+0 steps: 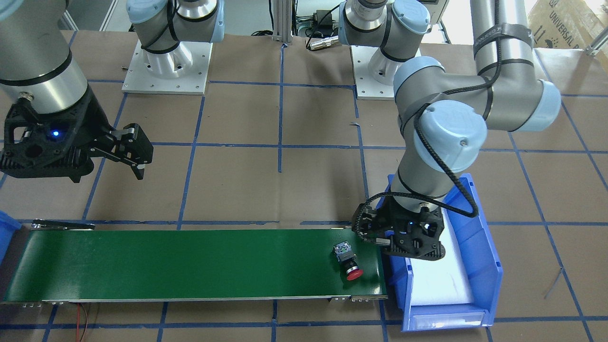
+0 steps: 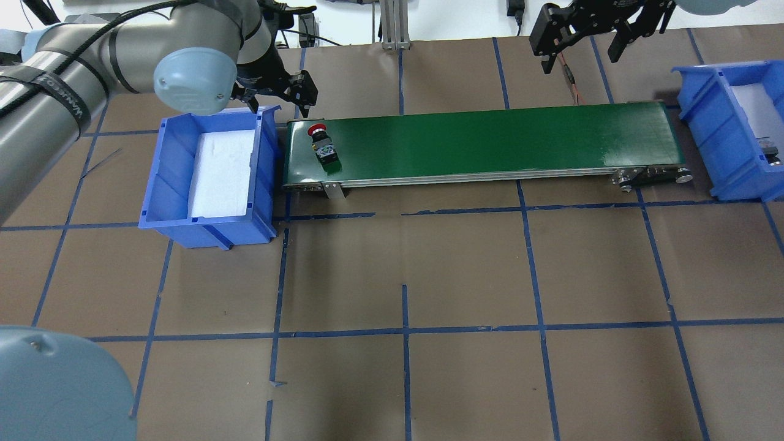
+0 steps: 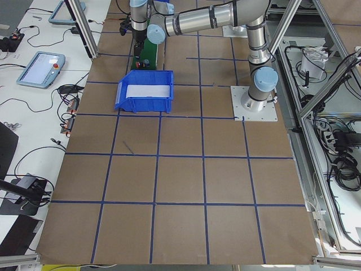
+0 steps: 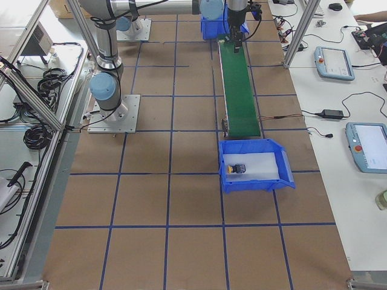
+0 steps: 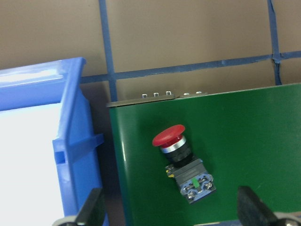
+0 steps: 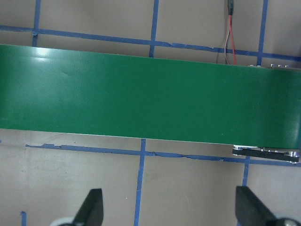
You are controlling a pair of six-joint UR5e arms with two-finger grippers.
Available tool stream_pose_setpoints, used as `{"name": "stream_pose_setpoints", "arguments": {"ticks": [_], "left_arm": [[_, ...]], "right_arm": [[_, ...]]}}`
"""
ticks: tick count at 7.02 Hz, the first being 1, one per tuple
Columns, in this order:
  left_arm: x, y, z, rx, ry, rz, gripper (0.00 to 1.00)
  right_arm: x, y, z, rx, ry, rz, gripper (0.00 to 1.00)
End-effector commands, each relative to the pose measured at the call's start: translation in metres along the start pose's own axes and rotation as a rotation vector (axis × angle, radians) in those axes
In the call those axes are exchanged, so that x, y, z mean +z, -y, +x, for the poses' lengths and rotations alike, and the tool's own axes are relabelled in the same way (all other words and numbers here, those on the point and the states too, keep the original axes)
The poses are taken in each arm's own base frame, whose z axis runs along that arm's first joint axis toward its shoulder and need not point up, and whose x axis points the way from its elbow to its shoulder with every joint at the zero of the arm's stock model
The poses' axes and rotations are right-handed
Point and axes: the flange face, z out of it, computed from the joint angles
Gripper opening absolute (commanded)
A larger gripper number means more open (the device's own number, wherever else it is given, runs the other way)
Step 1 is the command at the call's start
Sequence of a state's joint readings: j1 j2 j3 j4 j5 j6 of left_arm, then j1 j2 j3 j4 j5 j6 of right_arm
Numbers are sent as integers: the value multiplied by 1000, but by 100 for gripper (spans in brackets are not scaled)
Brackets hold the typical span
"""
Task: Transport two buttons from left to right
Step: 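Place the red-capped button on the belt while the right gripper rises, then open and raise the left gripper back over its bin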
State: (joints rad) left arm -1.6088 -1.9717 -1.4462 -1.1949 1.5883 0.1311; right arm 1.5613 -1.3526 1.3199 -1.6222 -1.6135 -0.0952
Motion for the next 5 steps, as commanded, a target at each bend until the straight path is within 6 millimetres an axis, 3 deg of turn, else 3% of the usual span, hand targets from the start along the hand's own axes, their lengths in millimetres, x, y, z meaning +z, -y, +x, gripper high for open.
{"name": "stream_pose_setpoints", "arguments": {"ticks": [1,2,5], "left_arm": [[-35,-25,-50,61,0,-50,100],[-44,-37,-54,93,-13,-97,100],[-62,-41,-52,114,-8,-88,100]], "right_arm": [[8,0,8,51,-7,-28,99],[10,0,7,50,-6,-33,99],[10,-1,9,62,-6,-38,100]]}}
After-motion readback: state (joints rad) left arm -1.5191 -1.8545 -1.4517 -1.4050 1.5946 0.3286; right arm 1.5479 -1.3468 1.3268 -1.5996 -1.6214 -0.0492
